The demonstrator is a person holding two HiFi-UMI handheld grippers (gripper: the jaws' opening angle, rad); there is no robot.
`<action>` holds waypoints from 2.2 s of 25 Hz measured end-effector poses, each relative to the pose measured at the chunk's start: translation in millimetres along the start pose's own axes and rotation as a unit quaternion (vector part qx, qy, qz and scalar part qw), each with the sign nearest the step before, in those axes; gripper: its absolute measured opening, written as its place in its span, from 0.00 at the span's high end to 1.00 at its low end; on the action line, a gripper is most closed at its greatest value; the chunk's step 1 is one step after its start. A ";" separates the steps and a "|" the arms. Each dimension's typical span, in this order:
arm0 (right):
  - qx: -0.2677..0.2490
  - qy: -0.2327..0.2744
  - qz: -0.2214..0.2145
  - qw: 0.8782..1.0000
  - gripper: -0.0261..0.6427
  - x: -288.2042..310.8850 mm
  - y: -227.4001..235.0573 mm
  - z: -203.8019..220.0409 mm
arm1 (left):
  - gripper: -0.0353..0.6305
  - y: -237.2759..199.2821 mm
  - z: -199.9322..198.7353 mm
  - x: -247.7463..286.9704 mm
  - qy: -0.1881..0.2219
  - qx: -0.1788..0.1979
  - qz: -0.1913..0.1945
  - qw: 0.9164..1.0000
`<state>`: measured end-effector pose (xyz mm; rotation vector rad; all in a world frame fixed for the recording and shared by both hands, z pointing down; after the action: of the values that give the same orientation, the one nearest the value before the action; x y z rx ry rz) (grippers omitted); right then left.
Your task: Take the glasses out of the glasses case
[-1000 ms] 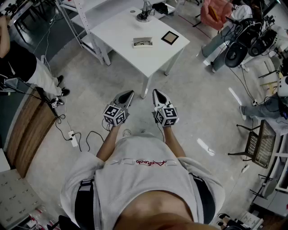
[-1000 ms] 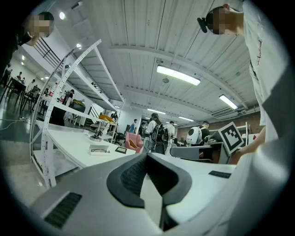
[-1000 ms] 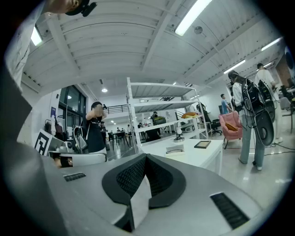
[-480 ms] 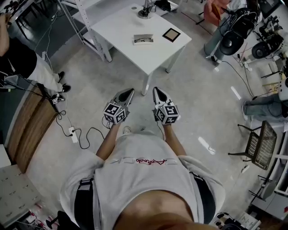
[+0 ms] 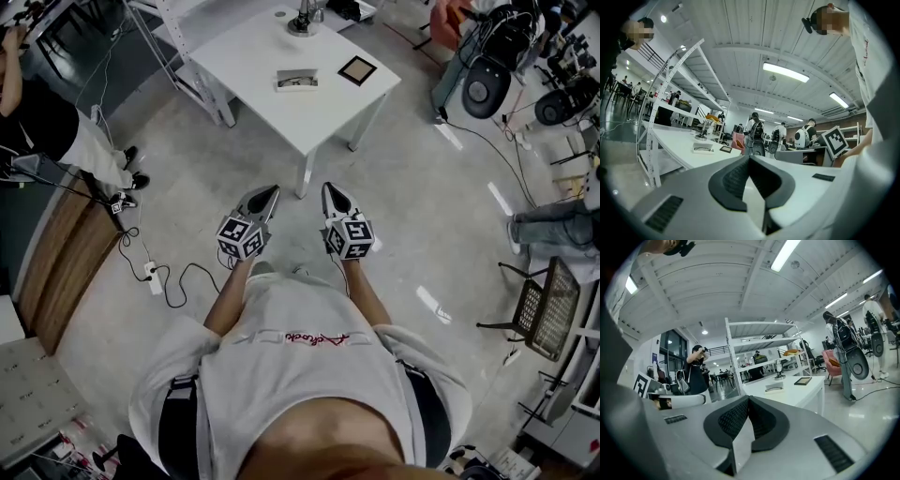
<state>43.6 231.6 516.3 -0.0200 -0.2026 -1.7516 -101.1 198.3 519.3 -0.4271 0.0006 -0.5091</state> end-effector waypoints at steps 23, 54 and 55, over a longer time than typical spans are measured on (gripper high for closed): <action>-0.001 -0.011 -0.019 1.000 0.94 45.9 34.4 13.1 | 0.94 -27.8 8.8 51.6 -0.003 -0.011 0.002 1.000; -0.017 -0.047 -0.024 0.998 0.94 301.2 99.7 -27.5 | 0.94 -221.6 -98.7 208.1 -0.008 -0.031 0.020 0.999; -0.018 -0.048 -0.025 0.998 0.94 310.2 100.9 -29.1 | 0.94 -229.4 -102.3 212.6 -0.008 -0.032 0.019 0.999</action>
<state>85.7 -92.4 539.3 -0.1260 -0.2436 -1.8050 -34.2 -123.3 539.1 -0.4926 0.0101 -0.4683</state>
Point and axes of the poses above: the fingertips, and each gripper's own axes: x forward along the fingers, y to its right, z out of its underside, the point moved 2 cm from there along -x, backward along the fingers, and after that the axes turned 8 degrees about -x, right-handed, at the moved point
